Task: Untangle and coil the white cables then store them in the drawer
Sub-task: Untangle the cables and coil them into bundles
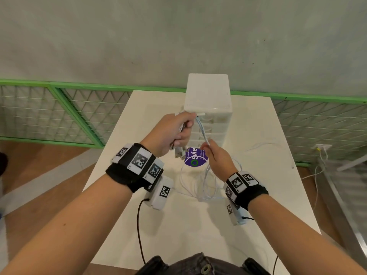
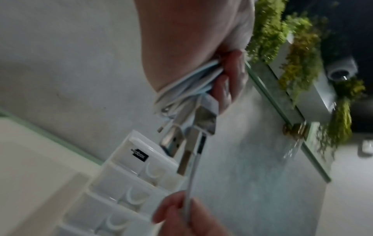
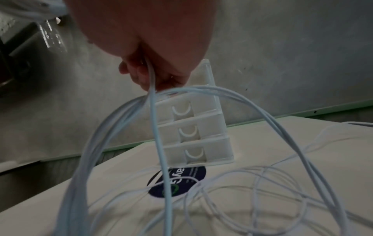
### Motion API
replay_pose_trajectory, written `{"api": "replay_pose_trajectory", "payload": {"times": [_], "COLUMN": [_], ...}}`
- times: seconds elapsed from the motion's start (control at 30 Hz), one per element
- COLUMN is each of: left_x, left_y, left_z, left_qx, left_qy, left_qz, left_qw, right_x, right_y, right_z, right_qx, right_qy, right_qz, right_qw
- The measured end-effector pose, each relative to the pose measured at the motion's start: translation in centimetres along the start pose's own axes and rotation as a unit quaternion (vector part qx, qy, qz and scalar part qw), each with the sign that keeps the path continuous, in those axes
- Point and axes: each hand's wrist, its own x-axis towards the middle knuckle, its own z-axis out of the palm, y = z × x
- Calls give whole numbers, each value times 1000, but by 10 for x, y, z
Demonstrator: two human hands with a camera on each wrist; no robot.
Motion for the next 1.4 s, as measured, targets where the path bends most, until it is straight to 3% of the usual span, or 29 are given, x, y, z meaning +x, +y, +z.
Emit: {"api": "replay_pose_trajectory", "payload": {"times": [0.1,0.2,0.27,0.37,0.5,0.57,0.63,0.7,0.83,0.93,1.13,1.3,1.4], "left_x": [4,11,16,26,38,42,46,40,22,5,-6,-17,-20], "left_y": [2,4,12,31,27,9,-12,-24,-42,-43,-35,-23,-17], "left_z": [7,12,7,-17,-56,-70,-79,-72,-52,-42,-19,-2,10], "left_qx": [-127,-239,-262,-198,1,161,316,392,344,270,387,384,352], "left_qy": [28,85,137,216,337,349,301,224,71,-16,-97,-167,-208], "left_qz": [26,96,166,285,322,300,252,183,76,37,-18,-46,-30], "left_qw": [991,963,941,913,885,873,864,873,933,962,917,907,912], "right_x": [-7,-11,-17,-36,-39,-34,-27,-20,0,11,26,25,22], "right_y": [-3,-15,-15,-7,-13,-22,-32,-43,-52,-36,-9,27,35], "right_z": [16,30,36,43,19,2,-12,-24,-47,-60,-72,-64,-61], "right_qx": [-29,-15,-61,-131,-47,-31,-10,30,96,49,-107,-144,-147], "right_qy": [-66,-146,-224,-301,-220,-186,-144,-98,14,53,56,32,48], "right_qz": [-21,-42,-53,-73,-90,-102,-117,-128,-131,-114,-164,-49,-51], "right_qw": [997,988,971,942,970,977,983,986,987,991,979,988,987]}}
